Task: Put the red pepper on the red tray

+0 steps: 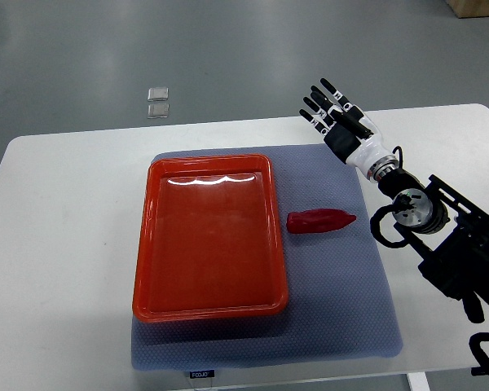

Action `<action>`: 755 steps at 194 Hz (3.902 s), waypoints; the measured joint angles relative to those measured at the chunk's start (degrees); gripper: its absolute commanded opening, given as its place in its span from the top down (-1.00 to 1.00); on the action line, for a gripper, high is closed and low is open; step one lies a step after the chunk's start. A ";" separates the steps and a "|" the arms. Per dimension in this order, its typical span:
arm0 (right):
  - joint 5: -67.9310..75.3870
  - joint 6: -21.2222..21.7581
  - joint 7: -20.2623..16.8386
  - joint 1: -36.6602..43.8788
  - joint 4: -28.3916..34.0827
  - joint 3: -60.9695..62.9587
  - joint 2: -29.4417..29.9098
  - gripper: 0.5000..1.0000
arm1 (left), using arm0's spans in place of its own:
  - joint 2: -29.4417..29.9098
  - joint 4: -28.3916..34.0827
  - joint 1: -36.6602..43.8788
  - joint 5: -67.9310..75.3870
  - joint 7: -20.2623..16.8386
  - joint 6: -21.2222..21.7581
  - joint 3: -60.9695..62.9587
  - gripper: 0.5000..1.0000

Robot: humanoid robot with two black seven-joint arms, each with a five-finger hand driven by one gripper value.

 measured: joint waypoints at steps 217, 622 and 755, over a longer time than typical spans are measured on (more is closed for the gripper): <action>-42.87 8.39 -7.28 25.49 21.35 -45.93 -28.88 -0.65 | 0.00 0.06 0.00 -0.06 0.01 0.00 -0.01 -1.00; -51.38 -4.30 -7.69 21.15 17.51 -55.84 -23.82 0.83 | 0.00 0.36 0.00 -0.05 0.02 0.00 -0.01 -1.00; -47.88 -2.13 -7.57 32.10 21.48 -53.38 -30.37 1.00 | 0.00 0.31 0.00 -0.05 0.02 0.00 0.00 -1.00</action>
